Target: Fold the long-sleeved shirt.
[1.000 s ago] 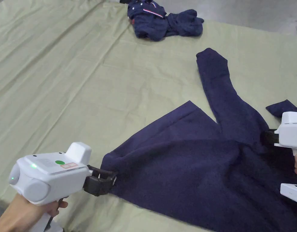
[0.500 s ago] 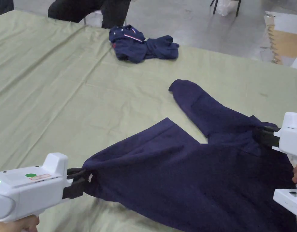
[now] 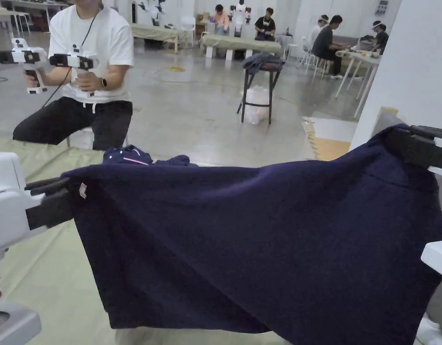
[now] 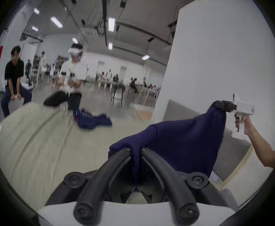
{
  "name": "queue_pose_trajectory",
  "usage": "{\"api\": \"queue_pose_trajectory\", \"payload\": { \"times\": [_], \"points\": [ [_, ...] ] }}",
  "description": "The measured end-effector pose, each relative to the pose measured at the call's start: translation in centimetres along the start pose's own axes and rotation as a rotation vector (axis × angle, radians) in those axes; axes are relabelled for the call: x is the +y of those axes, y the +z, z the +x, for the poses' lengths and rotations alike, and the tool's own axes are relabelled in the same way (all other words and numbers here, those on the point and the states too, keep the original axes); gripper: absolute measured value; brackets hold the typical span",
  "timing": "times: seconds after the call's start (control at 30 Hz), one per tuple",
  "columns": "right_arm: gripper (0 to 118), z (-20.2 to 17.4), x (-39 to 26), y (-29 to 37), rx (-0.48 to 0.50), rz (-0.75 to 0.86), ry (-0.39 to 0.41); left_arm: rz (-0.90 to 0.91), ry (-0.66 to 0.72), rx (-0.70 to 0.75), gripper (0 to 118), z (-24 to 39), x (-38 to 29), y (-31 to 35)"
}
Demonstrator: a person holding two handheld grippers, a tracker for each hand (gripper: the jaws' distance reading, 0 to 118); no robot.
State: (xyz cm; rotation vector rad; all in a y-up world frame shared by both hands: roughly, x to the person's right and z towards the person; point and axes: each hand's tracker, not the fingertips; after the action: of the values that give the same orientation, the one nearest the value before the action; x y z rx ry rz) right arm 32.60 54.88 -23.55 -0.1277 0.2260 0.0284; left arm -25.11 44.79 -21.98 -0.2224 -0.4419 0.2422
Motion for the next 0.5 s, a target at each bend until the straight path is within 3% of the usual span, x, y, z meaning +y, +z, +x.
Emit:
{"api": "queue_pose_trajectory", "payload": {
  "times": [0.17,0.3,0.5],
  "points": [
    [0,-0.2,7.5,2.3,-0.045,0.117,0.022,0.122,-0.048,0.027,6,2.6,8.7,-1.2],
    [0,-0.8,12.9,2.3,-0.129,0.184,0.113,0.182,-0.055,0.07,6,4.0,14.7,-2.8],
    [0,-0.5,19.2,-0.6,-0.168,0.213,0.126,0.236,-0.052,0.131,6,5.3,23.2,-6.9]
  ]
}}
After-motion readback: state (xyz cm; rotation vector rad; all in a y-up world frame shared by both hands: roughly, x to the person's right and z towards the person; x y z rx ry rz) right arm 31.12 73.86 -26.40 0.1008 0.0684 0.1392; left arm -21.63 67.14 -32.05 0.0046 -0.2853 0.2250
